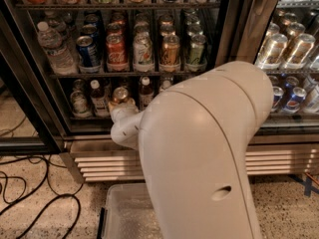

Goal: Pick orange can from bottom shelf of fridge

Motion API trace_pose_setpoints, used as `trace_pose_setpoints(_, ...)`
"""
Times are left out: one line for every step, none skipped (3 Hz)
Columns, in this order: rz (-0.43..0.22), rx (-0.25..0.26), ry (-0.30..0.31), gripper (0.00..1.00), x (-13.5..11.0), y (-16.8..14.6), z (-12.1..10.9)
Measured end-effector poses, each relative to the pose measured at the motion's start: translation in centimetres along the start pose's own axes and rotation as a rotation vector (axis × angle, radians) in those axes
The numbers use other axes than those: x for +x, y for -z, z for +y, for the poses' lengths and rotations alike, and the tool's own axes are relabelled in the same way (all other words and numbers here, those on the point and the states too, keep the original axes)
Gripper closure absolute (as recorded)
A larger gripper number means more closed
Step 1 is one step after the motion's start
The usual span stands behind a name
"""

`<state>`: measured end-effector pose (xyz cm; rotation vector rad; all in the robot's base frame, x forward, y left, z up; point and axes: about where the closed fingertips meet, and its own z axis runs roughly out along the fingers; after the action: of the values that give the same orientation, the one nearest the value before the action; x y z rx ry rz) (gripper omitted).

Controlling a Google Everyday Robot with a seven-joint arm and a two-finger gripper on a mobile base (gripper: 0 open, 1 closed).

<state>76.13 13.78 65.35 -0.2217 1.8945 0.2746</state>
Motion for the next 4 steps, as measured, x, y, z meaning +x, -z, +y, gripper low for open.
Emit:
trace_pose_setpoints(0.027, 0.016, -0.042, 1.00, 1.1, 1.4, 0.0)
trace_pose_setpoints(0.029, 0.018, -0.043, 1.00, 1.2, 1.5, -0.1)
trace_pose_setpoints(0.049, 0.027, -0.106, 1.00, 2.0, 3.6, -0.2)
trace_pose_setpoints(0.072, 0.023, -0.212, 1.00, 3.9, 7.6, 0.5)
